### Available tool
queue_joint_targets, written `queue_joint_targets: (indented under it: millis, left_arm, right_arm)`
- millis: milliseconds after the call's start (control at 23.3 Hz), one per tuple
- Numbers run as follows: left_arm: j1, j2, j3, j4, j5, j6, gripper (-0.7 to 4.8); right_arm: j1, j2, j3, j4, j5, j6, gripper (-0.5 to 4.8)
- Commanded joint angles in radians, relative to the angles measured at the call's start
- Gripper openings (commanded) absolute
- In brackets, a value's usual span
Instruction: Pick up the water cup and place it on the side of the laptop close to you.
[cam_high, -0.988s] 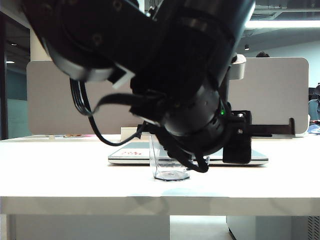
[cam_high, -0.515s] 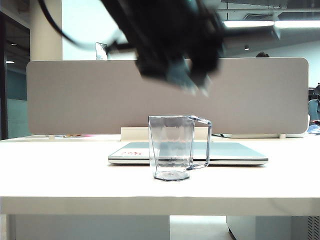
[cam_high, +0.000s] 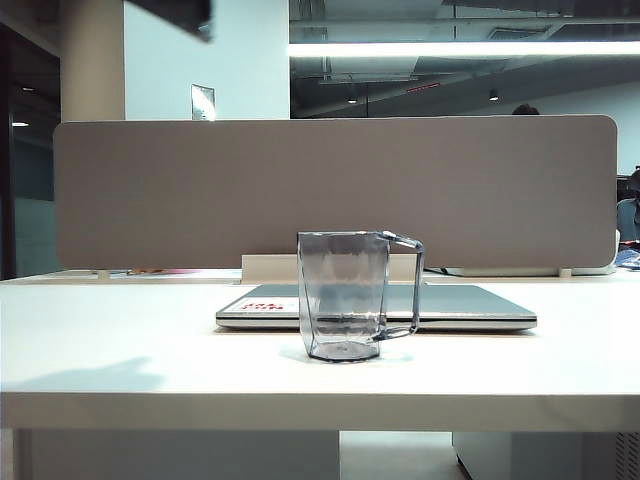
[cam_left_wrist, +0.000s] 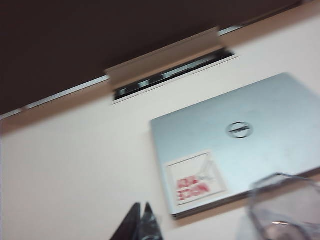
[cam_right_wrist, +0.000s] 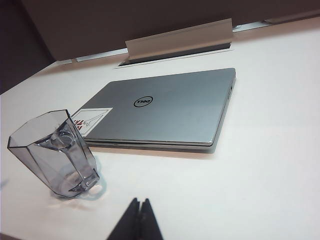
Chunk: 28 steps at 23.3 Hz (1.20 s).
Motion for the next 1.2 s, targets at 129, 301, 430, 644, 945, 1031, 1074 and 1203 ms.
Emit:
queue_joint_targets:
  millis: [129, 301, 430, 644, 945, 1031, 1074, 1203]
  left_arm:
    - [0.193, -0.054, 0.004, -0.044, 0.119, 0.061, -0.05]
    - [0.371, -0.084, -0.01, -0.047, 0.24, 0.089, -0.06]
    - [0.488, -0.105, -0.04, -0.047, 0.327, 0.089, -0.06]
    - [0.638, -0.152, -0.12, -0.037, 0.411, 0.088, -0.05]
    - [0.65, -0.217, -0.247, 0.001, 0.414, 0.015, -0.06]
    - [0.65, -0.251, -0.301, 0.012, 0.391, -0.03, -0.06]
    - [0.65, -0.3, -0.352, 0.056, 0.389, -0.037, -0.06]
    - [0.65, -0.437, -0.484, 0.195, 0.423, -0.028, -0.06]
  right_arm:
    - [-0.001, -0.001, -0.003, -0.006, -0.002, -0.003, -0.01]
    - [-0.001, -0.001, -0.003, -0.006, -0.002, -0.003, -0.01]
    - [-0.001, -0.001, -0.003, -0.006, -0.002, -0.003, -0.01]
    - [-0.001, -0.001, -0.003, -0.007, -0.002, -0.003, -0.01]
    - [-0.001, -0.001, -0.003, -0.007, -0.002, -0.003, -0.01]
    - [0.0, -0.001, -0.003, -0.007, -0.002, -0.003, -0.01]
    - [0.0, -0.001, -0.003, -0.007, -0.002, -0.003, -0.01]
    - [0.0, -0.001, -0.003, -0.007, -0.002, -0.003, -0.01]
